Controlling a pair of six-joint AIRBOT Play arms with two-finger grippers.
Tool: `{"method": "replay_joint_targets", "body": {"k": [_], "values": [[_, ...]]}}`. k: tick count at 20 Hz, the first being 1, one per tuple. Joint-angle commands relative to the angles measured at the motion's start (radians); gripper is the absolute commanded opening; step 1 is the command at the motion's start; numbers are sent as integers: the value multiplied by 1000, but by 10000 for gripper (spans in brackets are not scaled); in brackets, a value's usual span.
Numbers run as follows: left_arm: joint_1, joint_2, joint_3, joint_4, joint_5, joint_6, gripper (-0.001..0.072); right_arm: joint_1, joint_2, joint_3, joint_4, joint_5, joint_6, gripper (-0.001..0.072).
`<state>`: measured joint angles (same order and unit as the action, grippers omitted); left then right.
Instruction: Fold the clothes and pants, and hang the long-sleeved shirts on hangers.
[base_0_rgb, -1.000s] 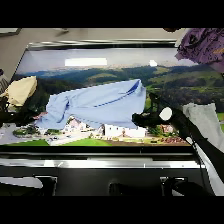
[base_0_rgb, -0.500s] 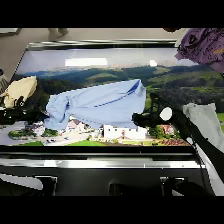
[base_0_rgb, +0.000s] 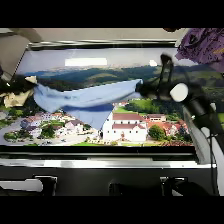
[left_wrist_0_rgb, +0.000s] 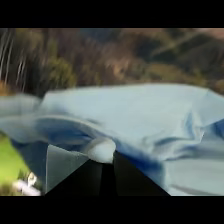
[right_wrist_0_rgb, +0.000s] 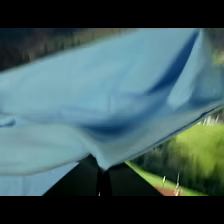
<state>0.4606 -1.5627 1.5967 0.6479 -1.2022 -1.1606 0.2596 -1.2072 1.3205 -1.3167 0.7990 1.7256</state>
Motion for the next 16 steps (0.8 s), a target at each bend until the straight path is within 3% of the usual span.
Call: {"method": "replay_joint_targets", "body": {"k": [1,4,8,13,16], "values": [[-27,118,356,124,39,-176,20,1,4,359,-238,74,48,35],[-31,272,531,373,43,-354,20,1,42,624,-275,205,47,35],[-30,581,427,669,18,-529,20,1,218,733,-274,272,48,35],[-30,801,366,885,15,-626,21,1,388,733,-310,355,103,35],[-30,800,365,897,15,-628,21,1,363,724,-353,383,124,35]]}}
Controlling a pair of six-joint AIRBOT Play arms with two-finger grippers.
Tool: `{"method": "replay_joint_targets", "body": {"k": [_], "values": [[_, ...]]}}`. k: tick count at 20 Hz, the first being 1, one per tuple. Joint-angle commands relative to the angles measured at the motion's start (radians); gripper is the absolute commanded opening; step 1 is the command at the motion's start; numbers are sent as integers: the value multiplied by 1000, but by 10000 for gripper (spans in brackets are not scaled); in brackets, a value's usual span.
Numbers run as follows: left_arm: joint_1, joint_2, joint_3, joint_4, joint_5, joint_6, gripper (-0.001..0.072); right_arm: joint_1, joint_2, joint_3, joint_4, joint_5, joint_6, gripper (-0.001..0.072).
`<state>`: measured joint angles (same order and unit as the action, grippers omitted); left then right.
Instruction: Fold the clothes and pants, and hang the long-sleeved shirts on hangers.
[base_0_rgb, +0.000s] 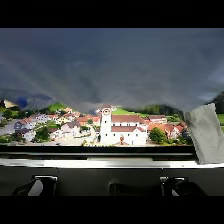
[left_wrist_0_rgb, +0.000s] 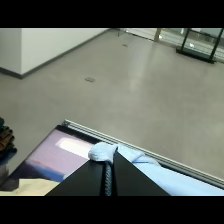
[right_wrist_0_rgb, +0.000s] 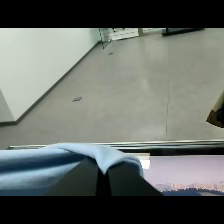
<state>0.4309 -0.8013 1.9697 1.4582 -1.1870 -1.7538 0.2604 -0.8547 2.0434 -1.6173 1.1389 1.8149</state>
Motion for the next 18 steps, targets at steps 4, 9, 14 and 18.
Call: {"method": "replay_joint_targets", "body": {"k": [4,9,14,18], "values": [[-3,-114,-8,-64,-64,119,20,0,-169,-2,-79,141,60,36],[-84,-518,-7,-137,-174,222,21,0,-532,-55,-73,175,72,36],[-257,-957,16,47,79,193,20,0,-869,-66,-70,18,177,35],[-350,-1160,74,158,236,109,20,0,-1042,-66,-68,-40,253,36]]}}
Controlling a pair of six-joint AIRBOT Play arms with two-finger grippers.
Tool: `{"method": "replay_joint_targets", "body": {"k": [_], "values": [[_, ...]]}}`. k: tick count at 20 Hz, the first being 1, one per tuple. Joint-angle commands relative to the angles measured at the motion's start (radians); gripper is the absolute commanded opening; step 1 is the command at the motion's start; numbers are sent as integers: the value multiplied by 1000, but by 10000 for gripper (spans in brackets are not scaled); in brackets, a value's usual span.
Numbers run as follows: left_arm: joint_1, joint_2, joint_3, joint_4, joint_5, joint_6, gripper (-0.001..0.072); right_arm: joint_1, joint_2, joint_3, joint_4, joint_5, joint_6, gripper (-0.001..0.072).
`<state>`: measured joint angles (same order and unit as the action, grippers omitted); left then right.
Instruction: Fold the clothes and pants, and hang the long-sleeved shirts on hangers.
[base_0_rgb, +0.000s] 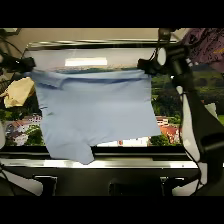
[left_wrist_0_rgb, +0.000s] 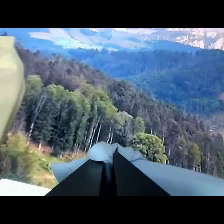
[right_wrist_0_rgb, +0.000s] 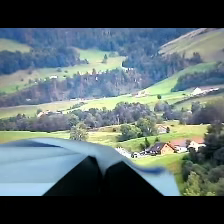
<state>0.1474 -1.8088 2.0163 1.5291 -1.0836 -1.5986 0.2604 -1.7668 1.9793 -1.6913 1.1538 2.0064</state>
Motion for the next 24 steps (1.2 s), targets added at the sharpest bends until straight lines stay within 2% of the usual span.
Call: {"method": "replay_joint_targets", "body": {"k": [1,3,6,7,8,9,11,12,13,16,17,18,19,20,22,24], "values": [[-75,-182,27,87,140,-72,20,0,-159,-2,7,-55,71,36],[-79,-224,27,86,130,-108,21,0,-198,-2,11,-53,81,38],[-77,-233,27,83,98,-107,29,0,-213,-1,35,-53,81,38],[-71,-222,28,75,76,-103,57,0,-211,4,47,-43,81,43],[-58,-207,28,47,56,-88,67,0,-204,7,52,-29,80,95],[-35,-184,28,-7,28,-59,115,-3,-190,8,53,-16,65,169],[17,-133,27,-89,-77,16,357,-30,-142,8,105,7,-11,305],[47,-107,24,-114,-126,29,477,-62,-109,8,150,35,-53,328],[82,-77,11,-145,-163,29,540,-101,-77,8,190,75,-98,329],[209,64,-128,-219,-224,37,541,-254,11,2,322,278,-371,328],[256,136,-229,-262,-217,72,538,-314,37,-15,373,359,-459,329],[303,209,-344,-318,-205,103,537,-385,72,-61,478,388,-500,332],[356,290,-485,-381,-190,147,537,-451,109,-127,589,393,-559,371],[405,366,-620,-428,-169,171,537,-511,151,-216,639,396,-606,404],[496,514,-875,-472,-114,194,537,-615,224,-412,664,352,-624,492],[560,629,-1063,-472,-73,203,537,-686,256,-571,684,329,-661,501]]}}
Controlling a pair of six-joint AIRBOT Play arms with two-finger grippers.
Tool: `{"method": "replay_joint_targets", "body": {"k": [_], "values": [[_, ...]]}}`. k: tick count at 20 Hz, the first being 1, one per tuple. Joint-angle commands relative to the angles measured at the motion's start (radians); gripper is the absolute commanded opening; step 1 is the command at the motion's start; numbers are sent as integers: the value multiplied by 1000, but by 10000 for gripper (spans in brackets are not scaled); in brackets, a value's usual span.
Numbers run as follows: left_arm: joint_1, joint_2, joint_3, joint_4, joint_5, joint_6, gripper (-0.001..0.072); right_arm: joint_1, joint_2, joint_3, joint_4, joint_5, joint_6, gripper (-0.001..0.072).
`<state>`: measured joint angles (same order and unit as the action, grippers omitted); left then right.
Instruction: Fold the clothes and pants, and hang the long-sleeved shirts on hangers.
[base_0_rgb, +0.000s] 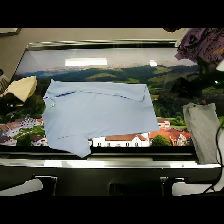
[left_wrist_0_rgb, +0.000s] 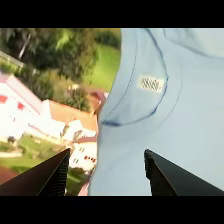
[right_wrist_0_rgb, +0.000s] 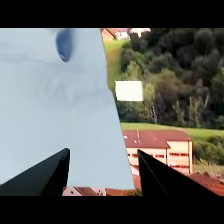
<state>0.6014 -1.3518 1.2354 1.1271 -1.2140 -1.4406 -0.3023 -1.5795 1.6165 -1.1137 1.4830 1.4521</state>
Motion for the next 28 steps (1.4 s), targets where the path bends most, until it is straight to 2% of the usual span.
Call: {"method": "replay_joint_targets", "body": {"k": [1,4,10,14,18,21,22,24,28], "values": [[124,213,-351,-69,67,51,536,-146,68,-266,129,3,-130,501],[133,254,-443,-50,70,58,536,-154,61,-417,149,-40,-204,501],[133,249,-446,-46,70,58,536,-141,19,-588,212,-139,-313,501],[133,249,-446,-47,70,58,536,-80,-31,-622,217,-176,-340,501],[133,249,-446,-46,70,58,535,13,-59,-622,213,-229,-310,479],[135,249,-443,-45,2,58,534,25,-57,-621,241,-216,-304,104],[135,249,-451,-39,-17,56,535,25,-51,-621,245,-207,-304,37],[135,249,-496,-40,-24,80,539,26,-30,-621,245,-200,-300,37],[134,245,-650,-148,-9,246,539,26,13,-621,238,-201,-281,37]]}}
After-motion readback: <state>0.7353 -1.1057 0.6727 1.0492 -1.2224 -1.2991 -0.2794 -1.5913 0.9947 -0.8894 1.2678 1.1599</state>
